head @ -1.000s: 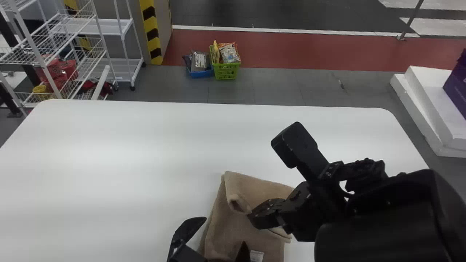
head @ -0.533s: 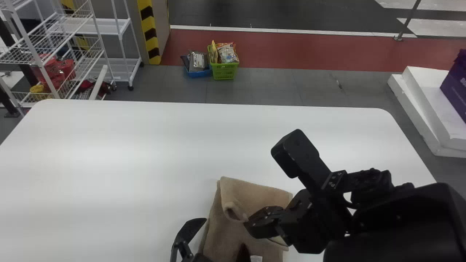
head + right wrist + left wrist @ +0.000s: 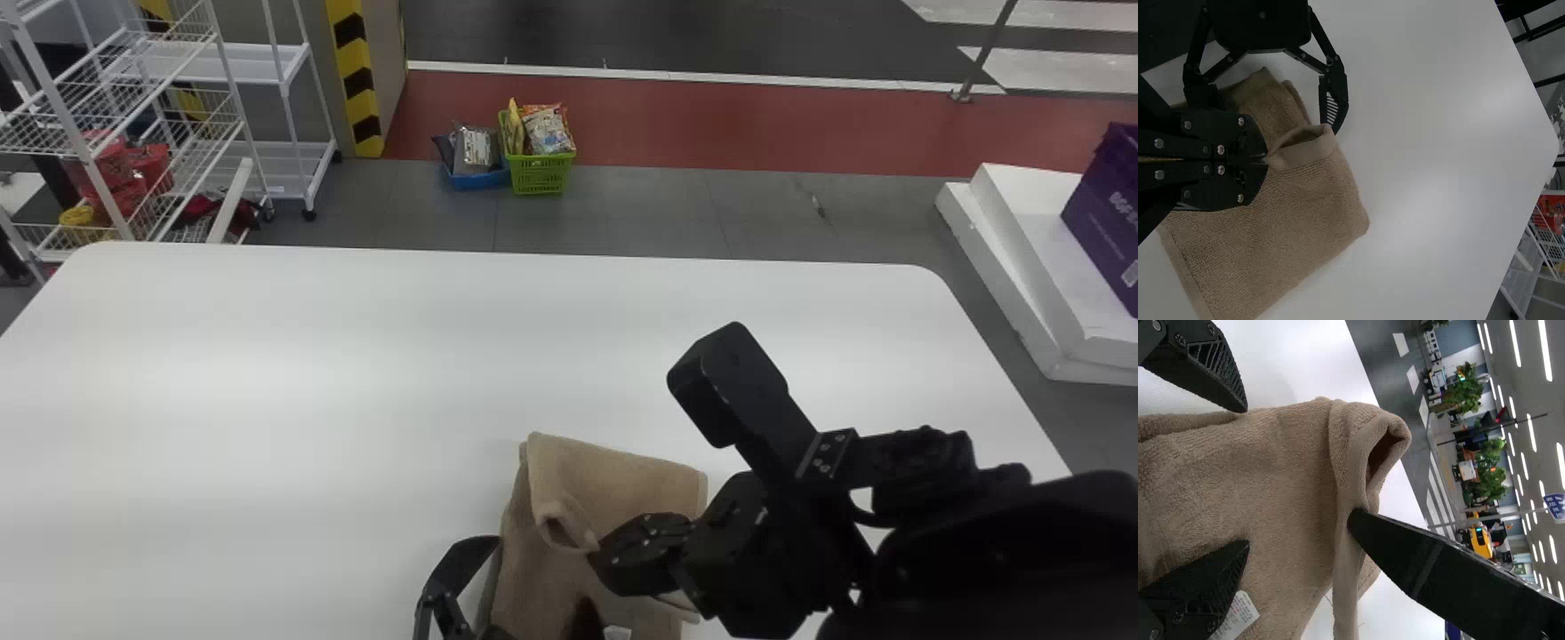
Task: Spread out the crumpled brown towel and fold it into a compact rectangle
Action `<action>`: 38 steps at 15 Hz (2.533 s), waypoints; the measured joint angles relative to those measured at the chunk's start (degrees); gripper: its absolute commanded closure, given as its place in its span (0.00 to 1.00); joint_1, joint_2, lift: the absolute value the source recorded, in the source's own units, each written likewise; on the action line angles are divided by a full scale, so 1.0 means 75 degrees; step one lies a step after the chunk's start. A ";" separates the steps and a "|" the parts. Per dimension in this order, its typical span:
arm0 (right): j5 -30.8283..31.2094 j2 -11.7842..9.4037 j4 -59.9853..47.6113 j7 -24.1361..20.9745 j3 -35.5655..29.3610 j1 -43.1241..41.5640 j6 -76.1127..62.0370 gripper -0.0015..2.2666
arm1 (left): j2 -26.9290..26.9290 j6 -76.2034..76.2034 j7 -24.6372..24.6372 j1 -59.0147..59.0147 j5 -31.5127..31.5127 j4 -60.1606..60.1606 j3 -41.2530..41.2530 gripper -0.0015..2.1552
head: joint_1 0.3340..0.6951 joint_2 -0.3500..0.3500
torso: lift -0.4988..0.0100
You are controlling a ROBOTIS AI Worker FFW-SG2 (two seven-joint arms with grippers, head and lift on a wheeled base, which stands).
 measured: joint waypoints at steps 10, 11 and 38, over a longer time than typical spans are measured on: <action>0.0268 -0.0305 -0.0303 0.0000 0.0448 0.0491 0.0000 0.56 | 0.0000 0.0064 -0.0003 -0.0035 -0.0020 -0.0021 -0.0005 0.04 | 1.00 0.42 | 0.73; 0.0275 -0.0304 -0.0283 0.0000 0.0496 0.0472 0.0000 0.56 | 0.0000 0.0064 0.0000 -0.0036 -0.0020 -0.0019 -0.0004 0.04 | 1.00 0.42 | 0.73; 0.0595 -0.0047 0.0067 0.0000 0.0592 0.0438 -0.0012 0.10 | 0.0012 0.0040 0.0070 -0.0048 -0.0020 0.0018 -0.0003 0.04 | 1.00 0.44 | 0.73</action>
